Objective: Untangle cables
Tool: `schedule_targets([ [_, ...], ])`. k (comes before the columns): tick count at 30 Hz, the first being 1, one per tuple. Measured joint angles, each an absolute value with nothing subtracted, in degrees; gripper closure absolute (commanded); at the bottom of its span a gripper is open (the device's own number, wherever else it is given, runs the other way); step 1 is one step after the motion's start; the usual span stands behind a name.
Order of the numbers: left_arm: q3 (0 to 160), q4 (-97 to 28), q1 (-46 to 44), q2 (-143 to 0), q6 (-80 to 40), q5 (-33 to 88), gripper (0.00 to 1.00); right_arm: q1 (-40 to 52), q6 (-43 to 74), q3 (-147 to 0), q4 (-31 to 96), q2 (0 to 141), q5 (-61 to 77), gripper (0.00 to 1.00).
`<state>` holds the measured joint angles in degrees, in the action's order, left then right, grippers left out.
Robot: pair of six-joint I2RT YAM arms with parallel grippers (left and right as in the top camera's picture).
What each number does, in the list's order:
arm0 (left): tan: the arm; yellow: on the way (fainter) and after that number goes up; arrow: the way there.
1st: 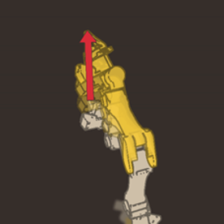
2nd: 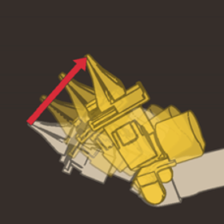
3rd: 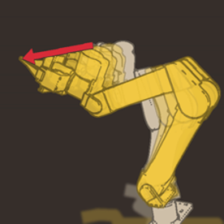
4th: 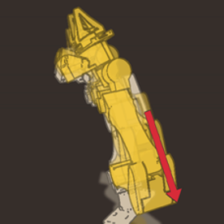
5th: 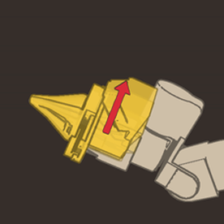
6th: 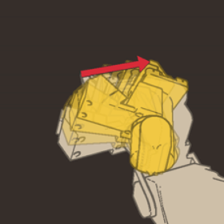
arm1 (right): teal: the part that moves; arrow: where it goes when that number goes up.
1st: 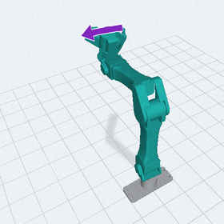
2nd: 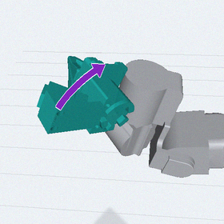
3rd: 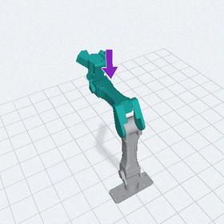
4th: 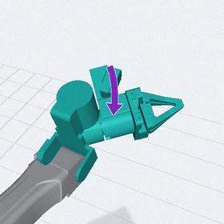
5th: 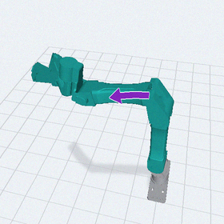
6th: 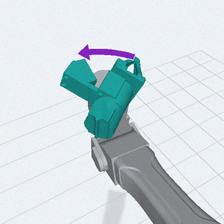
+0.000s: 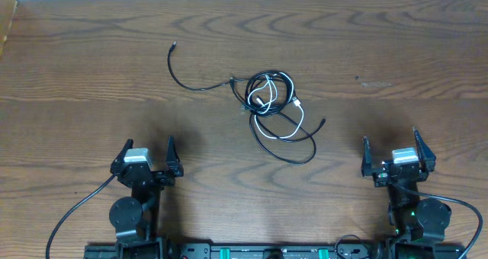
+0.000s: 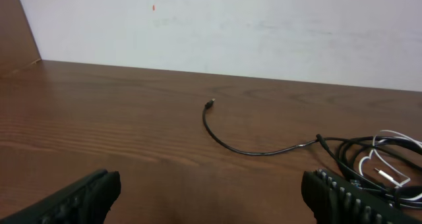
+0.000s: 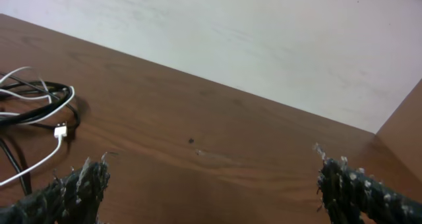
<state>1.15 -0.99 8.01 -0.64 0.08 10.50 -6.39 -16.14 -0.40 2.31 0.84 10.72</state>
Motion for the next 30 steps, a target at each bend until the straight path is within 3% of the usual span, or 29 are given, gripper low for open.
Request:
schedule_targets([
  [30, 1.78, -1.13, 8.01, -0.89, 0.08, 10.61, 0.07, -6.39, -16.14, -0.45, 2.44, 1.3, 19.27, 0.01],
])
